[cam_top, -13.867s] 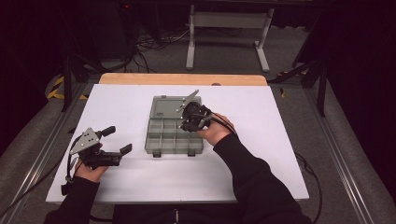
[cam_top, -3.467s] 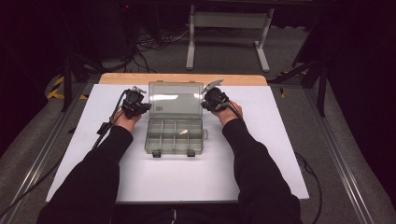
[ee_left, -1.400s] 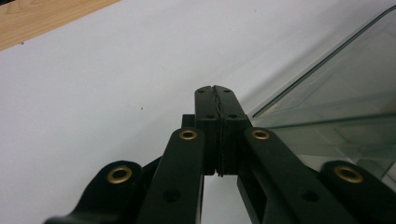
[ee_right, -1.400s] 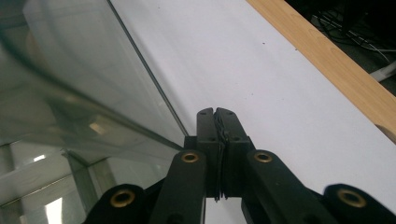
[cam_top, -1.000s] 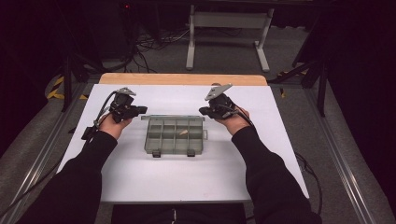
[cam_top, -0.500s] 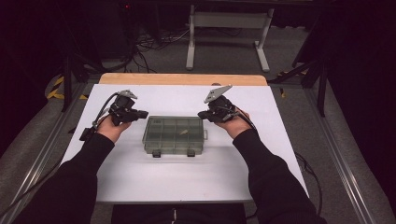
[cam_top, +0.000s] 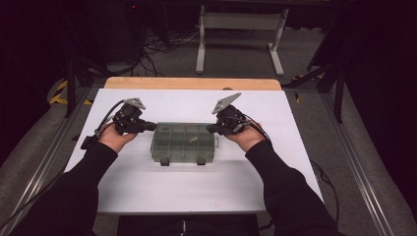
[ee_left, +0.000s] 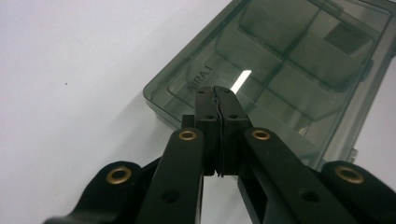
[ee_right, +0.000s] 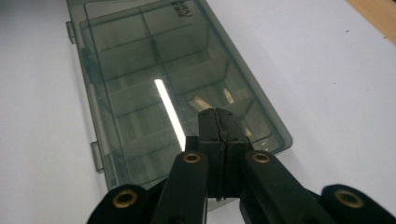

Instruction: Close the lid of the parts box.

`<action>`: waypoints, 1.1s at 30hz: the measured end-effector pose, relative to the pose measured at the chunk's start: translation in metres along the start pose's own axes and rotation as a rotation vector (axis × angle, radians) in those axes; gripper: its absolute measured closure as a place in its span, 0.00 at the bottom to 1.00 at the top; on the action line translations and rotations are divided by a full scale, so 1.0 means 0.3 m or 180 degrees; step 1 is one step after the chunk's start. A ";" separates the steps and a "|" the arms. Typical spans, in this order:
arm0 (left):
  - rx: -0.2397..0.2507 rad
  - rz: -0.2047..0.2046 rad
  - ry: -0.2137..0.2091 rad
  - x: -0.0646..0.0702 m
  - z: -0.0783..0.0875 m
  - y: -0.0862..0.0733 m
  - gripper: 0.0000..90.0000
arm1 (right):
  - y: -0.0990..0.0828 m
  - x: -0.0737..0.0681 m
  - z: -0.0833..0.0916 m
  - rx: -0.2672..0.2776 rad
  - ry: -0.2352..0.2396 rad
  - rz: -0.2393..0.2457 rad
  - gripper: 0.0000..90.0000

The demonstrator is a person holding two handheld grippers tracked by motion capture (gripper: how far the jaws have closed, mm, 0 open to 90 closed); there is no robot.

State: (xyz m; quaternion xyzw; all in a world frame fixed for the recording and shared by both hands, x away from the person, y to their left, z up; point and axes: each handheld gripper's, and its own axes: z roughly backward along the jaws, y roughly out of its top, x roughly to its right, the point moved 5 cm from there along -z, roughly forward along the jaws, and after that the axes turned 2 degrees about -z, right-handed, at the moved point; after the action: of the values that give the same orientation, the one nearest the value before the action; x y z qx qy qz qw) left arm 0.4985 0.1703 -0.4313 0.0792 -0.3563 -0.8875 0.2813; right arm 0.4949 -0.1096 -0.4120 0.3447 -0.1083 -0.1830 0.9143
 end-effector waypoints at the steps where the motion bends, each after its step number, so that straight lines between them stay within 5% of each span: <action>1: -0.0016 -0.0023 -0.0009 0.005 0.001 -0.001 0.99 | -0.003 -0.005 -0.002 -0.0025 0.0020 -0.0004 1.00; 8: -0.0147 -0.0144 -0.0044 0.036 -0.002 -0.006 0.99 | -0.018 -0.030 -0.012 -0.0135 0.0073 0.0041 1.00; 33: -0.0394 -0.0258 -0.0329 0.076 -0.027 -0.021 0.99 | -0.045 -0.079 -0.050 -0.0390 0.0245 0.0139 1.00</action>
State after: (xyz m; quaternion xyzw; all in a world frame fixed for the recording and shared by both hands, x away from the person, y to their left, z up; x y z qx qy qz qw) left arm 0.4796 0.1565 -0.4401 0.0301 -0.3113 -0.9214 0.2307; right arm 0.4747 -0.1004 -0.4340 0.2924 -0.0692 -0.1560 0.9410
